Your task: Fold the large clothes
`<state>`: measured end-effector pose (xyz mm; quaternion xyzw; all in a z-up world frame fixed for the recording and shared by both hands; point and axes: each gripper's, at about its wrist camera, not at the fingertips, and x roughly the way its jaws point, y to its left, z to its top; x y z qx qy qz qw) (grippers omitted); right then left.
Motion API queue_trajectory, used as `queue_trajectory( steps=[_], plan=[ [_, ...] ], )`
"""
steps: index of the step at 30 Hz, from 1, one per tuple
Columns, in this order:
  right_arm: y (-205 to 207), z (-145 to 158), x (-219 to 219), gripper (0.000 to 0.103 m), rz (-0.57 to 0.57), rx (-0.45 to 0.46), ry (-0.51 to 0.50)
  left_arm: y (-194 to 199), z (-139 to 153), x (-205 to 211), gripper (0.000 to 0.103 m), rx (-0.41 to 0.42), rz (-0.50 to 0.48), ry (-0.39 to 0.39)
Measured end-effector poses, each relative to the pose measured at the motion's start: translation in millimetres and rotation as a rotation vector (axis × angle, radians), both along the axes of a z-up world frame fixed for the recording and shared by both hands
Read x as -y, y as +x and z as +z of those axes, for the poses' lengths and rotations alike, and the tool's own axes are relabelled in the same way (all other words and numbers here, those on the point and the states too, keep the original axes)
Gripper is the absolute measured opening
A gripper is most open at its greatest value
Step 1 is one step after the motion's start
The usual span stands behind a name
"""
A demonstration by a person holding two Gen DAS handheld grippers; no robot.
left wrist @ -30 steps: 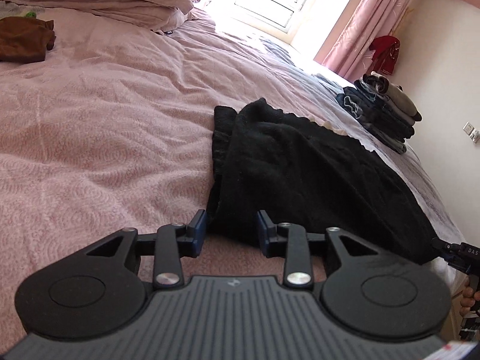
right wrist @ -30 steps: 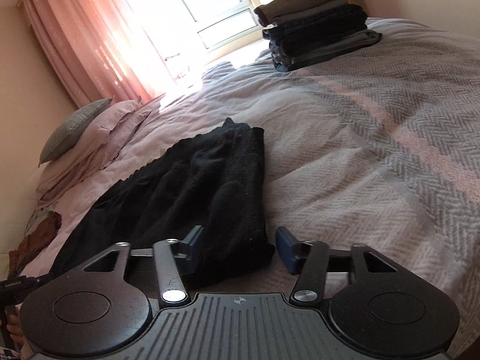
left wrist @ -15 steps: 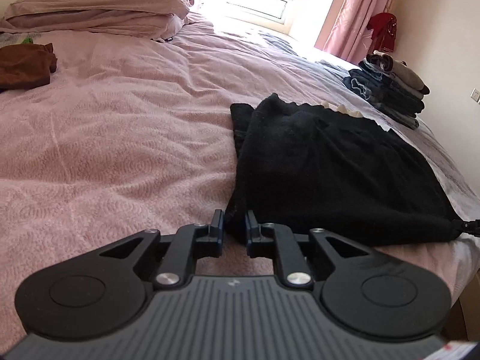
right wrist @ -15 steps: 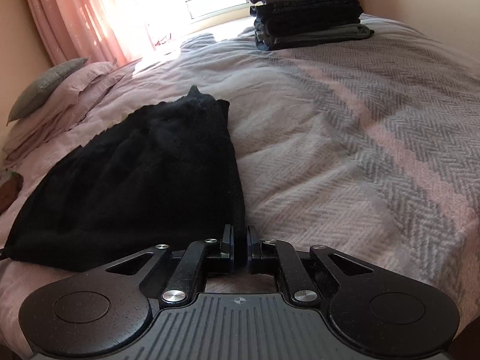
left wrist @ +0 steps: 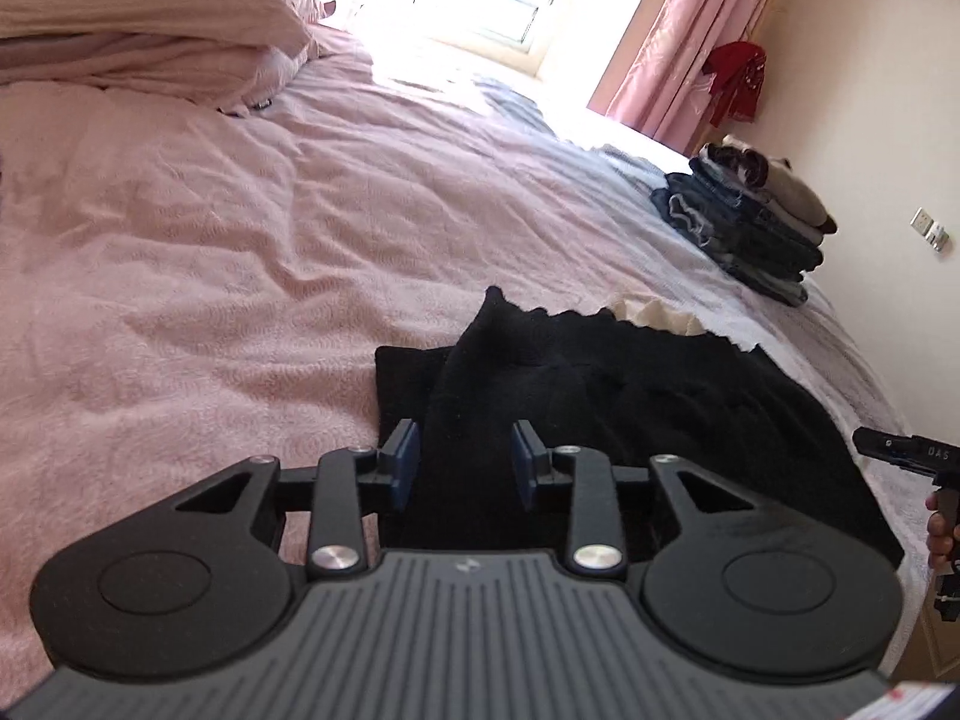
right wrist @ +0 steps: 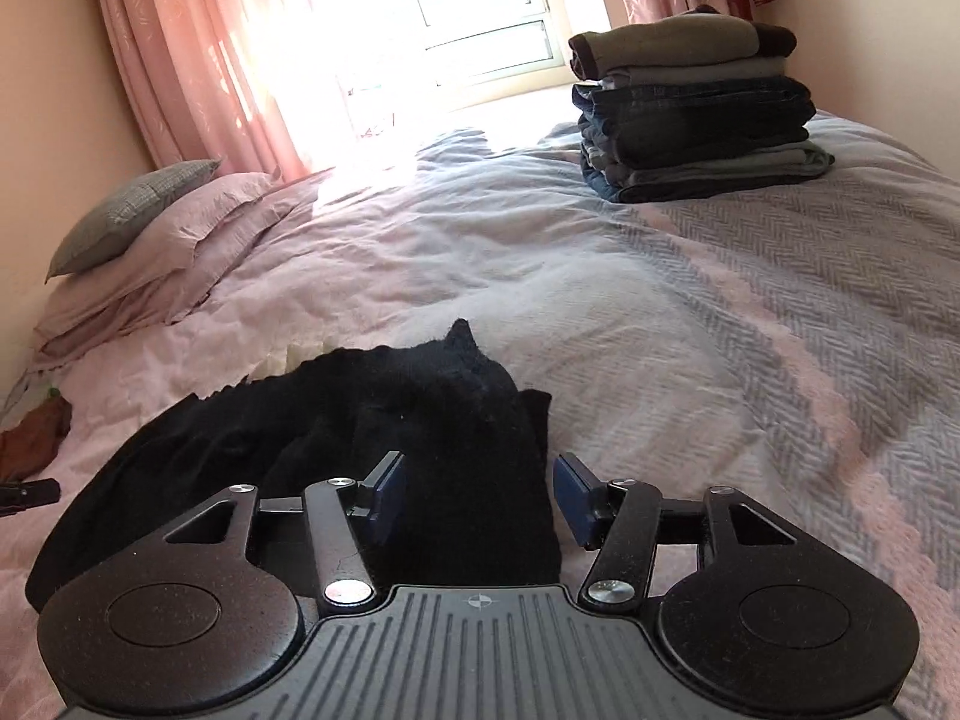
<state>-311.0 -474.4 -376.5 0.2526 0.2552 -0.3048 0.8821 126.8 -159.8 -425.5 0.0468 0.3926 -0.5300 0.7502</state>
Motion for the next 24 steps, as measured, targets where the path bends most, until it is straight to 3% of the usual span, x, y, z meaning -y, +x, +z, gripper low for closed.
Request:
queue_trajectory(
  steps=[2,3,4,5,7,10,11,12,13,15,19,21,24],
  plan=[
    [8.7,-7.1,7.7,0.052,0.003,0.0,0.019,3.1,-11.7,13.4,0.024,-0.005,-0.005,0.027],
    [11.4,-10.9,10.0,0.043,0.007,-0.005,0.019,3.2,-15.1,15.5,0.0,-0.005,-0.011,0.022],
    [14.0,-15.5,12.1,0.027,0.011,-0.023,0.014,1.7,-16.4,15.6,0.001,0.006,-0.014,0.012],
    [15.6,-19.6,14.5,0.002,0.004,-0.045,0.011,0.0,-16.4,14.3,0.001,0.038,-0.003,0.007],
    [15.1,-27.1,19.7,0.001,-0.031,-0.061,0.006,0.5,-18.5,8.5,0.003,0.11,0.042,-0.004],
    [17.2,-35.9,25.6,0.002,-0.091,-0.08,0.035,10.8,-34.9,6.3,0.004,0.07,0.064,0.027],
    [19.6,-35.0,24.9,0.003,-0.097,-0.098,0.039,8.0,-35.8,8.5,0.005,0.092,0.06,0.041],
    [22.8,-31.8,22.8,0.01,-0.096,-0.13,0.029,3.8,-33.4,11.4,0.008,0.123,0.054,0.059],
    [26.9,-26.5,19.3,0.028,-0.105,-0.187,0.003,0.6,-28.5,13.4,0.012,0.15,0.055,0.078],
    [28.3,-11.8,8.3,0.049,-0.127,-0.247,-0.096,-1.3,-14.4,12.2,0.033,0.173,0.08,0.076],
    [27.1,14.5,-11.1,0.05,-0.068,-0.137,-0.202,-4.2,16.9,11.7,0.035,0.213,0.11,-0.007],
    [41.6,16.7,-19.4,0.05,0.021,-0.104,-0.228,-13.8,22.5,29.0,0.034,0.241,0.052,-0.013],
    [71.4,-3.8,-18.6,0.05,0.115,-0.145,-0.231,-28.2,8.3,59.1,0.035,0.257,-0.041,0.022]
  ],
)
